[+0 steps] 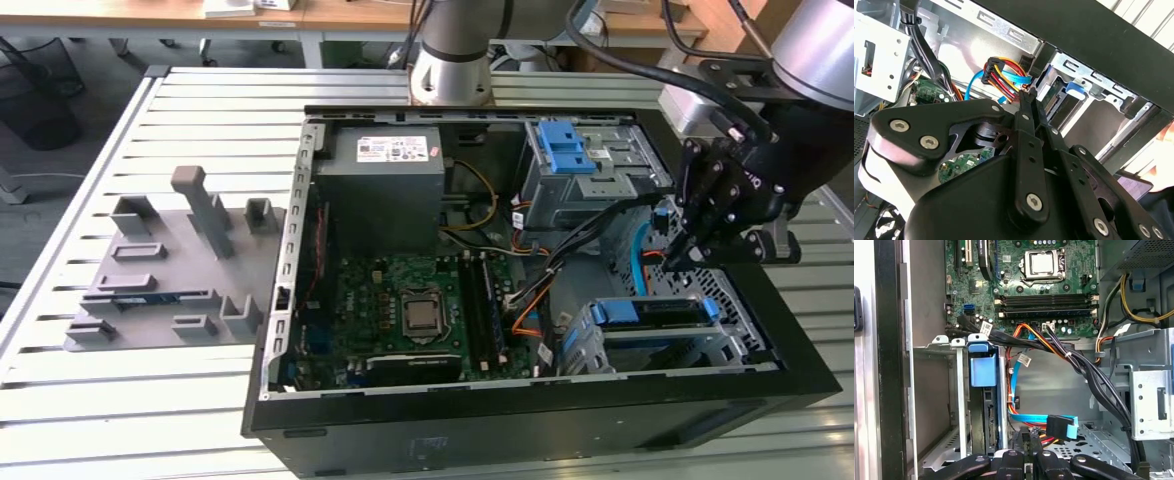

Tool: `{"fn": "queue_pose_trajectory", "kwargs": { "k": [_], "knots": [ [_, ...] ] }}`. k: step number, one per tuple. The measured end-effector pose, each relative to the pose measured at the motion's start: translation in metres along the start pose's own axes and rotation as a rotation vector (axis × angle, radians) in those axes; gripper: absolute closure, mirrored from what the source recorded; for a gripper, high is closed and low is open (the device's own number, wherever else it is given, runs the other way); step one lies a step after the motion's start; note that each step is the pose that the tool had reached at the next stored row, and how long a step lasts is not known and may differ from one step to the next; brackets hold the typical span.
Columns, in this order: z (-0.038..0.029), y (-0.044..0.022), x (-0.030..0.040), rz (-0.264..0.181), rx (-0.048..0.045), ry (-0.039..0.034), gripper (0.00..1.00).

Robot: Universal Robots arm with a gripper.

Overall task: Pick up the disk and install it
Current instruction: 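Insert the first disk wire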

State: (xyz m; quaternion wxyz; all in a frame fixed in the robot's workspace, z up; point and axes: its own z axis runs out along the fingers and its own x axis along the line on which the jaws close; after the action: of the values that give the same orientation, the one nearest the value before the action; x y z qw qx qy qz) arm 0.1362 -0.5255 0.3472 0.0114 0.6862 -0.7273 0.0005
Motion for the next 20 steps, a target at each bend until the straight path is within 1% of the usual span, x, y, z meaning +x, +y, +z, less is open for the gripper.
{"fn": "queue_pose_trajectory", "kwargs": {
  "k": [5,8,18,20],
  "knots": [
    [0.0003,0.0000,0.0004,0.000,0.0000,-0.0001,0.84],
    [0.0006,-0.0002,0.0034,0.000,0.0000,0.0001,0.84],
    [0.0029,-0.0014,0.0232,0.000,0.0000,0.0000,0.84],
    [0.0033,-0.0015,0.0250,0.000,-0.0003,0.0002,0.84]
  ]
}}
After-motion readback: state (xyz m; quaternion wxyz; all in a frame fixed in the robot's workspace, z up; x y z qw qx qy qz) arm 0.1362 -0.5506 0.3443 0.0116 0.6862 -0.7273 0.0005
